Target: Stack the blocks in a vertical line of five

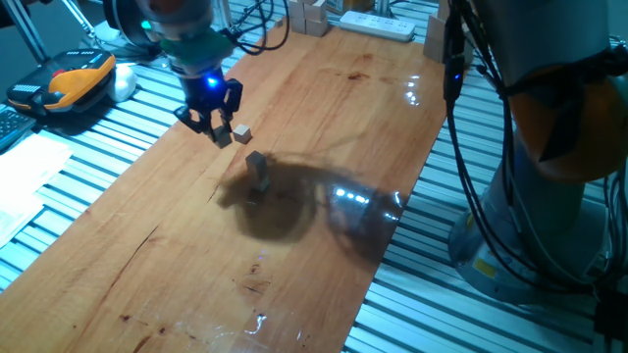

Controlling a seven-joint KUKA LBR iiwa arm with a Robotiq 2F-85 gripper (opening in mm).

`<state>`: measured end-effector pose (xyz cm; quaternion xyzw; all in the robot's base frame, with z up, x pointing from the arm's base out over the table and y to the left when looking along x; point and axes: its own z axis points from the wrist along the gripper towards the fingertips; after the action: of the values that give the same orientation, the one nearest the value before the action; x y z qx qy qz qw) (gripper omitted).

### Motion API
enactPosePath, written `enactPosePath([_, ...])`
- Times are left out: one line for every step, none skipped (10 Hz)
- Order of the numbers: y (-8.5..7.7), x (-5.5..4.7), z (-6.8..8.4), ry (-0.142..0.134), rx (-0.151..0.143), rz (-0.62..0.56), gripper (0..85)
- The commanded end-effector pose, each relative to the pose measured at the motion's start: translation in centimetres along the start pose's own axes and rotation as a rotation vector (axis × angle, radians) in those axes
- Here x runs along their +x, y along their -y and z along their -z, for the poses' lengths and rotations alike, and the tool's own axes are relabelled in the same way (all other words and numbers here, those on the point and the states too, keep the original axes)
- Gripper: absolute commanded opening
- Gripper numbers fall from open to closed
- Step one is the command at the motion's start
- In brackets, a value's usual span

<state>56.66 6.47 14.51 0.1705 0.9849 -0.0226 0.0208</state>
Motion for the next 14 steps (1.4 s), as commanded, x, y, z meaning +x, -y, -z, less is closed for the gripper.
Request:
enactPosePath([0.0,0.2,0.1,0.003,-0.002,0.052,0.0])
enactPosePath([0.1,0.5,0.4,0.005,0.001,0.052,0.0])
enactPosePath([0.2,0.7,0.7,0.004,0.001,0.057,0.0])
enactPosePath([0.2,0.9,0.9,0.004,0.0,0.063,0.0])
enactPosePath([0.2,1.2,0.7,0.01,0.006,0.069,0.0])
enactPosePath([0.3,1.5,0.4,0.018,0.006,0.072,0.0])
enactPosePath([0.5,1.7,0.4,0.016,0.001,0.076,0.0])
enactPosePath([0.6,1.8,0.7,0.016,-0.001,0.079,0.0])
enactPosePath([0.7,2.1,1.0,0.018,0.0,0.081,0.0])
enactPosePath([0.8,2.3,1.2,0.02,0.002,0.084,0.0])
enactPosePath([0.8,2.5,1.2,0.022,0.003,0.085,0.0])
enactPosePath([0.9,2.7,1.0,0.026,0.003,0.088,0.0])
enactPosePath([1.1,2.9,0.6,0.034,0.003,0.095,0.0])
enactPosePath([1.2,3.0,0.3,0.039,-0.002,0.106,0.0])
